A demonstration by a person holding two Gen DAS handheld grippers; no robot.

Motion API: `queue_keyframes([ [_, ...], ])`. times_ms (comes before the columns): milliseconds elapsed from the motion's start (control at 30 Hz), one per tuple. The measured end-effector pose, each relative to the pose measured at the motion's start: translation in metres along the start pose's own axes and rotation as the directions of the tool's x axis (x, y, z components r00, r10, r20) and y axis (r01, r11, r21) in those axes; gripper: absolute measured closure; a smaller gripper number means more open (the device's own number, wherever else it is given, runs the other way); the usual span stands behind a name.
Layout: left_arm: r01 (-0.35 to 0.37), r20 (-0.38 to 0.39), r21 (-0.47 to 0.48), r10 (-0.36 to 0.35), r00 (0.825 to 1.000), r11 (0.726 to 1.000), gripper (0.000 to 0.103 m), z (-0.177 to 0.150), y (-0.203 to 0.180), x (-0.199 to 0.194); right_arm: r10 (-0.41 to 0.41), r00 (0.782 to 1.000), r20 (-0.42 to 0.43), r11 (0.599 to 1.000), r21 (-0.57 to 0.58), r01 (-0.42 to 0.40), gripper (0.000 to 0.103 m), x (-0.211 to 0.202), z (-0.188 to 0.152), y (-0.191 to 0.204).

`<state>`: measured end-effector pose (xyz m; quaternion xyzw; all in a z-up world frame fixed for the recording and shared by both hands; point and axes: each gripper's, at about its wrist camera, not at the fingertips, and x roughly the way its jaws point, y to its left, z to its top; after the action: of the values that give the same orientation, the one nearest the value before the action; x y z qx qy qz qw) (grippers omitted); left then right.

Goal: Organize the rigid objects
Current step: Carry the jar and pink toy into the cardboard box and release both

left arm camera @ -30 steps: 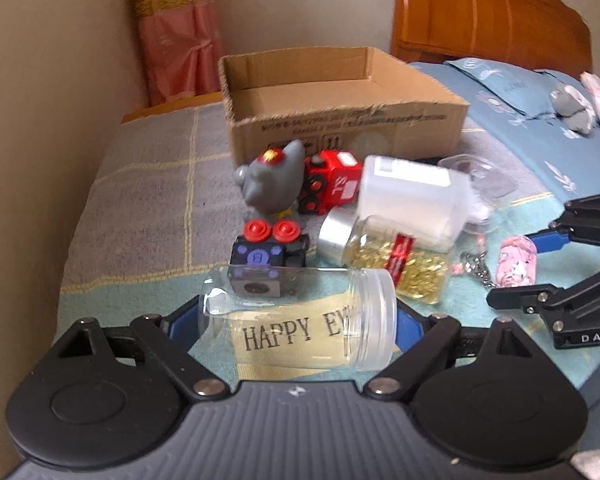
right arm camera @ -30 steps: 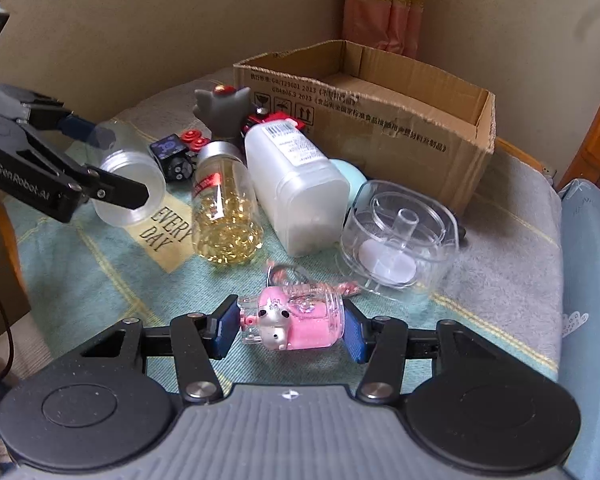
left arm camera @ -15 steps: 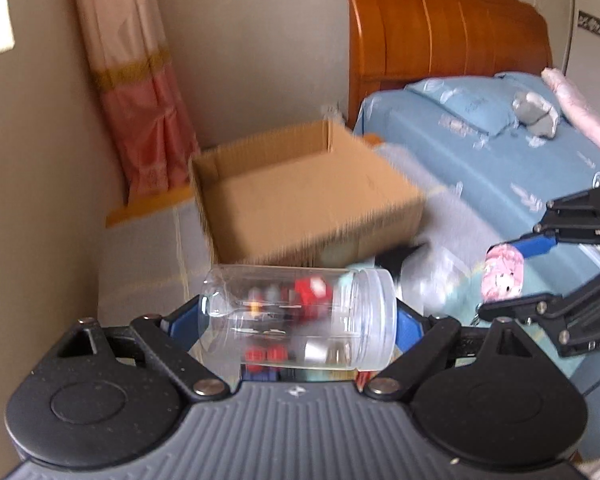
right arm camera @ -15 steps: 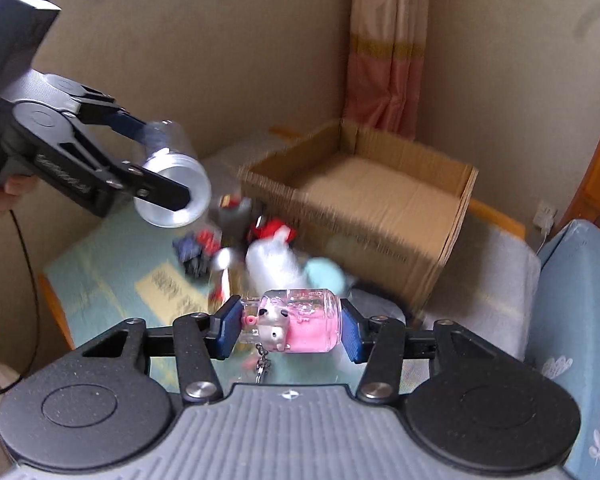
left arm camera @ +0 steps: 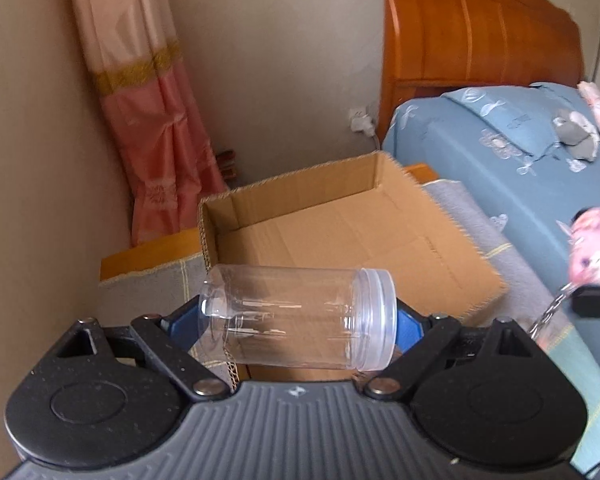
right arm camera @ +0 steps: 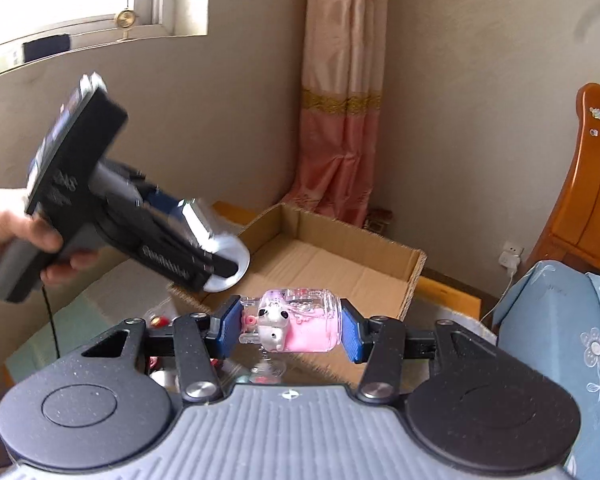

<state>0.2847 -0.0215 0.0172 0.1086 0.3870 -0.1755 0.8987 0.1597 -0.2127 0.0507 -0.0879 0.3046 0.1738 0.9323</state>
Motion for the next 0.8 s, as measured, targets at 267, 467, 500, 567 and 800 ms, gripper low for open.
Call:
queue_keyframes([
  [267, 0.050, -0.034, -0.058, -0.052, 0.998, 0.997, 0.007, -0.005, 0.010, 0.016, -0.015, 1.000, -0.021, 1.000, 0.016, 0.015, 0.048, 0.027, 0.016, -0.012],
  [467, 0.013, -0.005, -0.013, -0.013, 1.000, 1.000, 0.006, -0.016, 0.013, -0.003, -0.019, 0.998, -0.056, 0.999, 0.029, 0.020, 0.048, 0.054, 0.020, -0.017],
  [500, 0.014, -0.001, -0.007, -0.014, 1.000, 1.000, 0.006, -0.019, 0.013, -0.007, -0.022, 0.998, -0.062, 0.999, 0.034, 0.025, 0.048, 0.059, 0.021, -0.018],
  [567, 0.011, 0.005, 0.004, -0.011, 1.000, 1.000, 0.006, -0.023, 0.014, -0.014, -0.026, 0.997, -0.074, 0.999, 0.036, 0.029, 0.048, 0.068, 0.022, -0.019],
  [800, 0.008, 0.020, 0.012, -0.008, 1.000, 1.000, 0.005, -0.039, 0.013, -0.037, -0.040, 0.998, -0.040, 0.997, 0.067, 0.043, 0.005, 0.069, 0.021, -0.016],
])
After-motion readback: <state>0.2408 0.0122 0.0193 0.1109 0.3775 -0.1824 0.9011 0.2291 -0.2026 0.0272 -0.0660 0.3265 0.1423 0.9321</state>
